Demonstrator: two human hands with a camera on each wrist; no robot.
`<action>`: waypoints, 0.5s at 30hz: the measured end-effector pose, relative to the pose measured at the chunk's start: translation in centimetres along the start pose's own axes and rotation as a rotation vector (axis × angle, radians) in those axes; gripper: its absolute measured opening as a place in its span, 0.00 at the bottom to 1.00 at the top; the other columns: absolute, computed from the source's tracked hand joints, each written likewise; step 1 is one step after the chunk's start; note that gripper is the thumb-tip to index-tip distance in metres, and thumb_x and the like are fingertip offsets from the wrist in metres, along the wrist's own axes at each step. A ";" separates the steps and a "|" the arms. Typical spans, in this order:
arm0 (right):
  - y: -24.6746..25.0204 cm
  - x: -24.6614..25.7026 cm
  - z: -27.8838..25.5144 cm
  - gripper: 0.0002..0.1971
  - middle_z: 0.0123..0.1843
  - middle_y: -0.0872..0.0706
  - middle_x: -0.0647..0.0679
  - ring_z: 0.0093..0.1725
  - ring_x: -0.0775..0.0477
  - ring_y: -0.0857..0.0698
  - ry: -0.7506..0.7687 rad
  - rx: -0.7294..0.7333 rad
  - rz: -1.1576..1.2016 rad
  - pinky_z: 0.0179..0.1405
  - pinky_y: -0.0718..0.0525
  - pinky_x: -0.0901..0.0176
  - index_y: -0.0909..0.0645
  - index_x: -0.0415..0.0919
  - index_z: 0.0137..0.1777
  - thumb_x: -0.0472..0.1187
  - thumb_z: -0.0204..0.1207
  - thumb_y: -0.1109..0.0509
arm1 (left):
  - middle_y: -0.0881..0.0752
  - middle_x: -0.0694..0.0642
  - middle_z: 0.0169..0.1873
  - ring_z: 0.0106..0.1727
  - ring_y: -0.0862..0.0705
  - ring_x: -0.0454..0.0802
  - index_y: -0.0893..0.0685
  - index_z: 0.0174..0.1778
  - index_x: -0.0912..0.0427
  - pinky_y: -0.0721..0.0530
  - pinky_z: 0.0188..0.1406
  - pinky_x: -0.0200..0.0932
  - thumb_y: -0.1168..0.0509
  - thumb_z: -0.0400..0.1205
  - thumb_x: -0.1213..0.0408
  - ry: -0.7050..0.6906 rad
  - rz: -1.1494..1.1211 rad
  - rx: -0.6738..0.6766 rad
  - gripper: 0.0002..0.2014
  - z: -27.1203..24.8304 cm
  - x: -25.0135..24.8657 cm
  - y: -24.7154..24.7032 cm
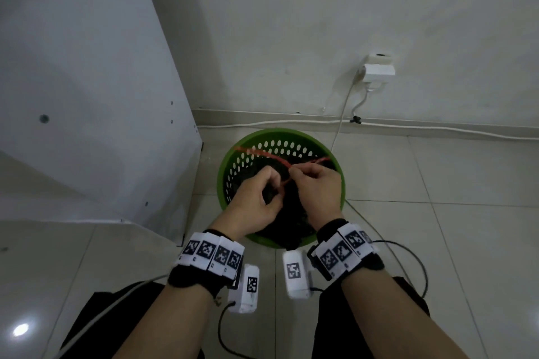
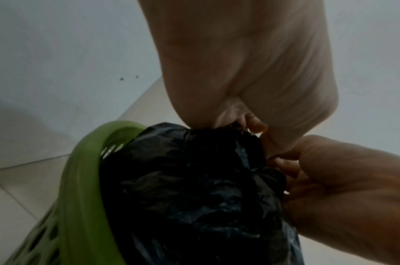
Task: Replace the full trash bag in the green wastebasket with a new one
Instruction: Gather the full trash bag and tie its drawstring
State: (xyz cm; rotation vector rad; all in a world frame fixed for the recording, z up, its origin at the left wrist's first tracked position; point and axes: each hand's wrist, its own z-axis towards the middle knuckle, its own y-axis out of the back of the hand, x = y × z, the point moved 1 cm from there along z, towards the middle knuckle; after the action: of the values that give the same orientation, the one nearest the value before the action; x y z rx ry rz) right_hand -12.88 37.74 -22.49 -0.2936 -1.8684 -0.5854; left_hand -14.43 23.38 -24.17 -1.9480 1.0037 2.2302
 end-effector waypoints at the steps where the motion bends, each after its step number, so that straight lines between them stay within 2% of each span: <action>1: 0.4 0.3 0.0 0.04 0.38 0.08 0.56 0.41 0.59 0.10 0.073 0.048 -0.161 0.45 0.13 0.63 0.07 0.47 0.42 0.39 0.75 0.24 | 0.18 0.44 0.36 0.40 0.16 0.53 0.27 0.39 0.42 0.20 0.38 0.49 0.33 0.77 0.71 -0.050 0.007 -0.029 0.16 -0.1 0.0 0.4; 3: 1.1 1.2 0.0 0.04 0.40 0.08 0.57 0.42 0.61 0.12 0.143 0.250 -0.405 0.43 0.16 0.66 0.07 0.49 0.42 0.42 0.75 0.23 | 0.15 0.45 0.38 0.44 0.15 0.43 0.21 0.37 0.47 0.20 0.50 0.40 0.33 0.76 0.76 -0.121 0.008 -0.099 0.15 0.0 0.1 1.2; 5: 1.8 2.1 0.2 0.04 0.36 0.08 0.55 0.39 0.61 0.13 0.121 0.486 -0.512 0.43 0.19 0.66 0.06 0.50 0.41 0.43 0.75 0.23 | 0.11 0.48 0.41 0.47 0.13 0.42 0.15 0.35 0.52 0.19 0.58 0.38 0.33 0.76 0.78 -0.149 0.011 -0.152 0.14 0.3 0.1 1.7; 7: 2.5 2.7 0.5 0.07 0.34 0.09 0.53 0.37 0.60 0.14 0.031 0.661 -0.455 0.45 0.20 0.66 0.07 0.48 0.40 0.40 0.78 0.24 | 0.09 0.50 0.42 0.48 0.11 0.42 0.10 0.36 0.56 0.19 0.58 0.35 0.32 0.76 0.79 -0.158 -0.008 -0.182 0.13 0.6 0.3 1.8; 8: 2.8 2.9 0.7 0.08 0.34 0.09 0.51 0.37 0.58 0.14 -0.031 0.723 -0.354 0.45 0.20 0.65 0.08 0.45 0.41 0.38 0.80 0.27 | 0.08 0.50 0.42 0.48 0.11 0.42 0.09 0.37 0.56 0.17 0.57 0.36 0.32 0.77 0.79 -0.157 -0.026 -0.198 0.13 0.7 0.3 1.9; 11: 3.4 2.8 1.3 0.10 0.37 0.14 0.45 0.39 0.51 0.16 -0.193 0.792 0.003 0.45 0.21 0.61 0.12 0.36 0.45 0.32 0.84 0.35 | 0.07 0.50 0.47 0.53 0.11 0.42 0.07 0.46 0.57 0.15 0.60 0.40 0.31 0.79 0.74 -0.170 -0.073 -0.198 0.10 0.6 0.3 1.8; 13: 3.4 2.5 1.5 0.11 0.38 0.14 0.44 0.41 0.48 0.16 -0.228 0.777 0.096 0.50 0.20 0.56 0.12 0.36 0.44 0.33 0.84 0.35 | 0.08 0.50 0.50 0.56 0.12 0.42 0.07 0.51 0.58 0.16 0.62 0.40 0.30 0.80 0.68 -0.159 -0.104 -0.149 0.08 0.1 0.1 1.5; 15: 3.2 2.1 1.5 0.11 0.41 0.13 0.42 0.45 0.45 0.15 -0.226 0.758 0.115 0.58 0.19 0.49 0.11 0.36 0.43 0.33 0.83 0.34 | 0.08 0.47 0.48 0.55 0.12 0.44 0.07 0.49 0.55 0.16 0.61 0.43 0.27 0.79 0.62 -0.132 -0.116 -0.143 0.06 -0.1 -0.1 1.2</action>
State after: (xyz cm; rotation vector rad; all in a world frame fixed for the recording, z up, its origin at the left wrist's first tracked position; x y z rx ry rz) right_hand -13.34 41.07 -20.13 0.0416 -2.1276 0.2629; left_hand -14.83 22.43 -23.51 -1.8277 0.7150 2.3876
